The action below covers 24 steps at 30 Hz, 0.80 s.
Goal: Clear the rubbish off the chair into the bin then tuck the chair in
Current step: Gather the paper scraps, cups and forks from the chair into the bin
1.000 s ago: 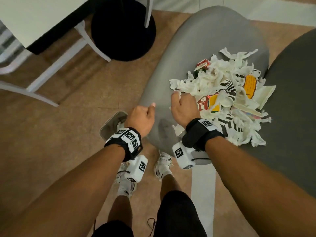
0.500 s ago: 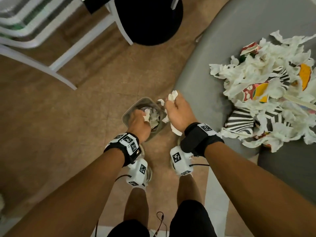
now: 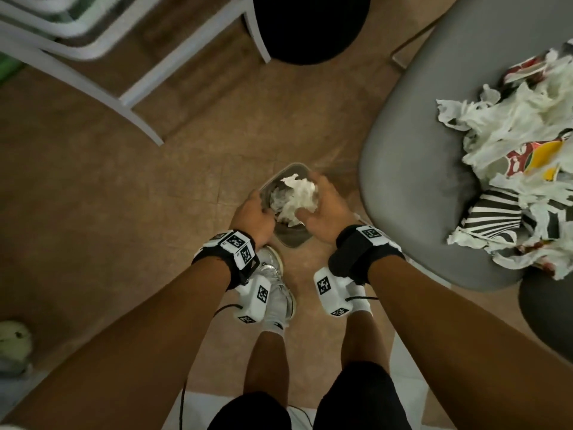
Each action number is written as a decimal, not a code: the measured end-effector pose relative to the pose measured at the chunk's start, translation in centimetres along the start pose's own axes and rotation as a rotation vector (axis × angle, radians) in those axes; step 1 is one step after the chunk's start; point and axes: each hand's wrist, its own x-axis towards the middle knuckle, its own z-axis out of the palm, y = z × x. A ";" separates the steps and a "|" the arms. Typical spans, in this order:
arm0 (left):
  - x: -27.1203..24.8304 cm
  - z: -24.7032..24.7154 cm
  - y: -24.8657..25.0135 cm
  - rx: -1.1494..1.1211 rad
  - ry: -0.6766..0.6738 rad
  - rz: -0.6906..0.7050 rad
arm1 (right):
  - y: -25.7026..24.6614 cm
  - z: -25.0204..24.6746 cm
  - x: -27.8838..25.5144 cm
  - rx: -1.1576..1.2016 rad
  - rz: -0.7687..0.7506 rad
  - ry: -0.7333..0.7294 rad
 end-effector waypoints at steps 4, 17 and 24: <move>0.3 -2.2 1.1 0.043 0.043 0.023 | -0.3 -0.8 -0.1 -0.137 -0.018 -0.011; -0.3 1.6 14.3 0.126 -0.064 0.237 | 2.5 -17.7 -2.0 -0.028 -0.091 0.217; -3.1 8.4 29.1 0.355 -0.157 0.508 | 7.7 -31.3 -7.0 0.052 -0.026 0.394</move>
